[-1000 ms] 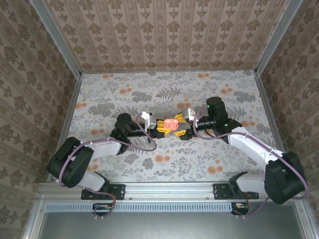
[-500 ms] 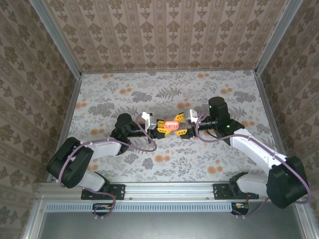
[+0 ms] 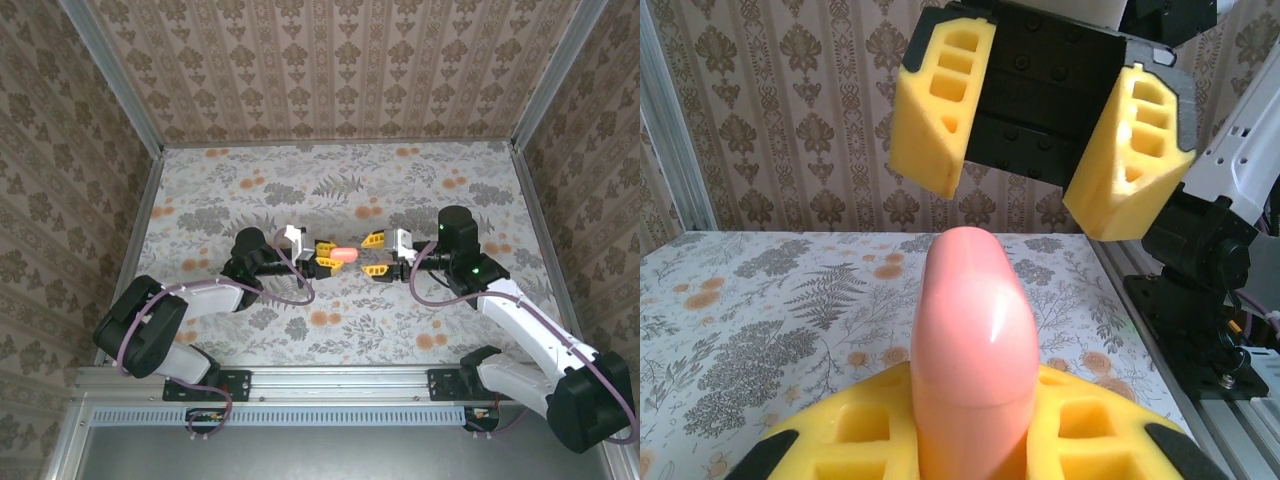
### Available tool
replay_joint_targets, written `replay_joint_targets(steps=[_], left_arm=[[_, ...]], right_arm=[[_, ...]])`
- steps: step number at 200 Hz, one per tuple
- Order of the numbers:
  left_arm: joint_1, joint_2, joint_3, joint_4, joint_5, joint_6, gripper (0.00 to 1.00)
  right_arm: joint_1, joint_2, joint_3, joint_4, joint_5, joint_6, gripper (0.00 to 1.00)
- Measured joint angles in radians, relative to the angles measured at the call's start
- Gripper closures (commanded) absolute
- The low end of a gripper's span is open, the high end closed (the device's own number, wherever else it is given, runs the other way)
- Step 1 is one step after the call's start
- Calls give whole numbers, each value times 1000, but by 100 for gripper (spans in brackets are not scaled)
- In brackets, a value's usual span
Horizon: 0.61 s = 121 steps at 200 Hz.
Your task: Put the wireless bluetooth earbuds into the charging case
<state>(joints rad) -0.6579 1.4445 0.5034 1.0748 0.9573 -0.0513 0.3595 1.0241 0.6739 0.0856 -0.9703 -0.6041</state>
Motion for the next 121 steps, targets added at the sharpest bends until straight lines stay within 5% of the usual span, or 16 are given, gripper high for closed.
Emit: replay_joint_targets(steps=[121], left_arm=[[0,0,0,-13,0,0,90]], right_arm=[[10,207,90,0,-97,21,64]])
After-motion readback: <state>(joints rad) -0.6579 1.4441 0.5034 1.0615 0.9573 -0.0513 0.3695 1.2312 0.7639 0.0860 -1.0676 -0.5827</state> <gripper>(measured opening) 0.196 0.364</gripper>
